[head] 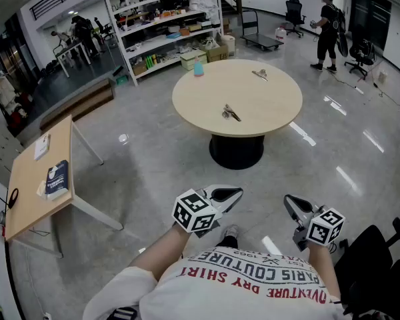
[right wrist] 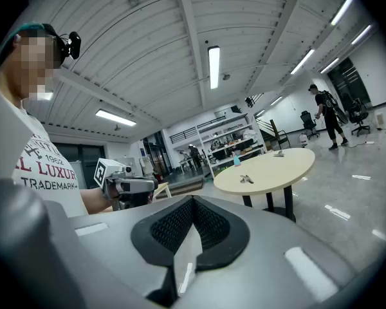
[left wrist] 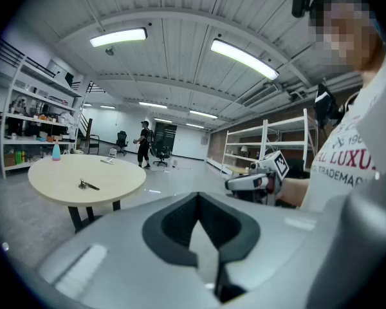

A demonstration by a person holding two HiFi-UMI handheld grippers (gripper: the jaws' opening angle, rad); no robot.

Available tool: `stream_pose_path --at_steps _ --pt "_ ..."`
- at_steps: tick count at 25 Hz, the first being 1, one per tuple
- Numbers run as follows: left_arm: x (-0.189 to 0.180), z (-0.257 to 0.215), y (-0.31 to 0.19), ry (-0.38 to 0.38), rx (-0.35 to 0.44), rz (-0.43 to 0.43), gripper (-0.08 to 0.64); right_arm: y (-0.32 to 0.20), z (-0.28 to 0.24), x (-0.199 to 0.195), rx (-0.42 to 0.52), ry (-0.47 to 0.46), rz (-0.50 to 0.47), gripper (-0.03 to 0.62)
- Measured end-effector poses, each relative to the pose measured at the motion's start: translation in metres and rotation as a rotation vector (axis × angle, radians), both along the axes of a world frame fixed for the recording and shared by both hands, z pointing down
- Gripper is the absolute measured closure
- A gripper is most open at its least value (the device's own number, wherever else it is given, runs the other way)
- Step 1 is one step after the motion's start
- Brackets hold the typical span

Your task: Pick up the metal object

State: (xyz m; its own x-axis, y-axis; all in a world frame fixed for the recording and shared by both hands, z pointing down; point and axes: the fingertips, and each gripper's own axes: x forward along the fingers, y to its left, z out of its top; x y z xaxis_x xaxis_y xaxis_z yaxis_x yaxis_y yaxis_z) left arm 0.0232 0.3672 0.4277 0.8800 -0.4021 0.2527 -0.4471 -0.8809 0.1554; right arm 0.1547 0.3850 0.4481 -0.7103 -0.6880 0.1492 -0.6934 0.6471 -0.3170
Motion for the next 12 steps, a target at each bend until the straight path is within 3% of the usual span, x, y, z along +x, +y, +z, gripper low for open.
stream_pose_path --at_steps 6,12 --pt "-0.011 0.015 -0.07 0.007 -0.004 -0.021 0.557 -0.075 0.016 -0.009 -0.01 0.011 -0.021 0.591" --pt "-0.033 0.036 -0.193 0.016 -0.039 -0.065 0.557 -0.195 0.032 -0.035 -0.04 0.015 -0.066 0.591"
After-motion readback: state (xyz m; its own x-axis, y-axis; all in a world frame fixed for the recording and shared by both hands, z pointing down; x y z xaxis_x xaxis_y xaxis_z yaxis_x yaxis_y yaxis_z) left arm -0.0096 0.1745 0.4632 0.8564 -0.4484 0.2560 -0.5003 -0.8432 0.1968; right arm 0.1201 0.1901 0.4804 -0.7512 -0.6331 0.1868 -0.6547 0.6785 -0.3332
